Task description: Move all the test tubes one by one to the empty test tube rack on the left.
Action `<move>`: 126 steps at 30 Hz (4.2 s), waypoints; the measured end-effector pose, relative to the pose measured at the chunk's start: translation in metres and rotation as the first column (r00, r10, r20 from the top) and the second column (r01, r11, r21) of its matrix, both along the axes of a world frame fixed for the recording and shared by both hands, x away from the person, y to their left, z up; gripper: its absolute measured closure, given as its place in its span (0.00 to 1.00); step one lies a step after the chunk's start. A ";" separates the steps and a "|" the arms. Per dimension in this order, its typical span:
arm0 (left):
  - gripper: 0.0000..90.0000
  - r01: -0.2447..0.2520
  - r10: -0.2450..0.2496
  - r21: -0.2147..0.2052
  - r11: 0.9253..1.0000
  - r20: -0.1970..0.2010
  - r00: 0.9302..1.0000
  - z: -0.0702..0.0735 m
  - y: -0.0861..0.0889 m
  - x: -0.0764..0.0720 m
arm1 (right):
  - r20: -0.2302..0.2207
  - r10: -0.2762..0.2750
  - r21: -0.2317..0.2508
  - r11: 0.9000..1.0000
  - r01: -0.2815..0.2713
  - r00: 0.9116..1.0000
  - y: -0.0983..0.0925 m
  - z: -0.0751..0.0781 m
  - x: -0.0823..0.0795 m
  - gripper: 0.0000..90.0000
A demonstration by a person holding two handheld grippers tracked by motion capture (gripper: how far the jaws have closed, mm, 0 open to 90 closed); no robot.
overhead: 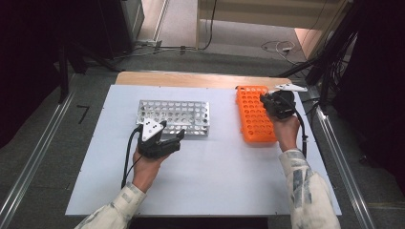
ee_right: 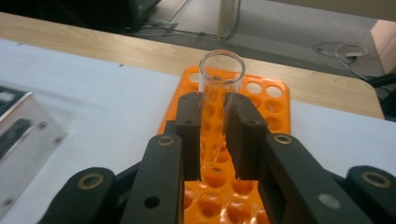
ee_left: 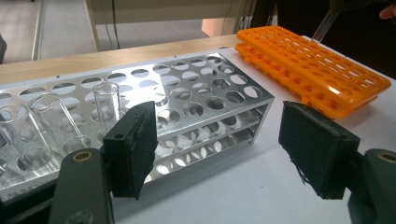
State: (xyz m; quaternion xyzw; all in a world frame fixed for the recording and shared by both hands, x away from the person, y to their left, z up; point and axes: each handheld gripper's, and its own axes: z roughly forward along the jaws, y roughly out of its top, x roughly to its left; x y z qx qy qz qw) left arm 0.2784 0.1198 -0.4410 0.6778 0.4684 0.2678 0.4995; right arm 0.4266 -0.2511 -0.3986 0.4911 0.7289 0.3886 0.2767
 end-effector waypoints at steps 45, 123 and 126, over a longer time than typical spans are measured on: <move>0.84 0.316 -0.317 0.044 0.948 0.008 0.948 0.007 -0.046 -0.010 | -0.114 0.589 -0.023 0.803 -0.595 0.800 0.146 -0.040 -0.125 0.81; 0.26 -0.163 0.163 0.009 0.987 -0.013 0.987 -0.003 0.054 -0.025 | -0.074 0.323 0.013 0.946 -0.323 0.943 0.031 -0.045 -0.108 0.31; 0.25 -0.175 0.175 0.006 0.985 -0.017 0.984 -0.004 0.060 -0.030 | -0.066 0.302 0.012 0.953 -0.302 0.951 0.020 -0.046 -0.109 0.30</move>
